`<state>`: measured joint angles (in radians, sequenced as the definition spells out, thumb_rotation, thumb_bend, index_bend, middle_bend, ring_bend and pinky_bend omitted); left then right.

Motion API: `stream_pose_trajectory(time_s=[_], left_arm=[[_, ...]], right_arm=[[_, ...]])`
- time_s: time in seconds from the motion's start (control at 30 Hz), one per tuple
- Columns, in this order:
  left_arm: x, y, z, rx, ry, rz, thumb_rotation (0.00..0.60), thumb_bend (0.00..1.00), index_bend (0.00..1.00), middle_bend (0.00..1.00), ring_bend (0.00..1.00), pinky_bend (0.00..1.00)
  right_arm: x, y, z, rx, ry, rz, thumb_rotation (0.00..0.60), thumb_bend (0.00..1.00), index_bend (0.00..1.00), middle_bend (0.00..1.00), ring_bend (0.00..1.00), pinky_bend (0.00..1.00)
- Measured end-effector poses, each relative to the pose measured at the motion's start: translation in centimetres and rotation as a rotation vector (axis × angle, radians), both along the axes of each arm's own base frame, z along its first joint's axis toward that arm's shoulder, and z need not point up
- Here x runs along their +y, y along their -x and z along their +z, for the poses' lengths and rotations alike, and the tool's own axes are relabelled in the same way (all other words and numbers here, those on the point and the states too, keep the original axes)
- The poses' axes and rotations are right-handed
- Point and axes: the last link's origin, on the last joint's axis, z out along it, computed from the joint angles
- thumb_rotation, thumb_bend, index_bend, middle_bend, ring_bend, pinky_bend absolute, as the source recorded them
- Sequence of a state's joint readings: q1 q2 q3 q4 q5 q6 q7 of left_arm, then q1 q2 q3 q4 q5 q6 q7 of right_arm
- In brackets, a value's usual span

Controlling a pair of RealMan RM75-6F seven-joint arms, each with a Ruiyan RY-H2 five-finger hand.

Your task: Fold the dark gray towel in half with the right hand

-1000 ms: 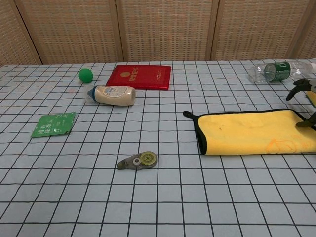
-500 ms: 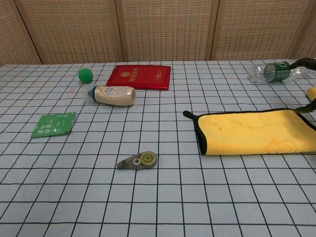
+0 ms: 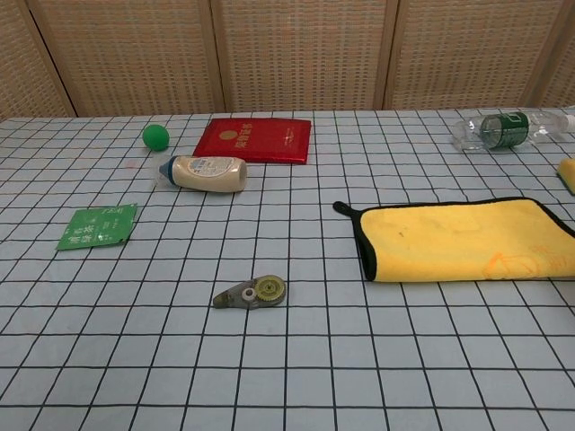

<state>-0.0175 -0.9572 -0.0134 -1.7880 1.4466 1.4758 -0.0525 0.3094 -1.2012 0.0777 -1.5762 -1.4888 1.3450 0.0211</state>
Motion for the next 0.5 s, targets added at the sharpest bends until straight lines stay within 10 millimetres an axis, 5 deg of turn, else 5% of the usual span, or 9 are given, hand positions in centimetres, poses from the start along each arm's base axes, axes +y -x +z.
stream_pose_trajectory(time_s=[0.2,0.5], left_arm=[[-0.2,0.1,0.4,0.006,-0.023,-0.007,0.6,0.0,0.0,0.0,0.0,0.0],[-0.5,-0.1,0.5,0.016,-0.036,-0.017,0.6,0.0,0.0,0.0,0.0,0.0]], right_arm=[[3.8,0.3,1.7,0.069,0.045,-0.01,0.6,0.0,0.0,0.0,0.0,0.0],[5.5,0.9,2.8,0.081,0.09,-0.017,0.6,0.0,0.0,0.0,0.0,0.0]])
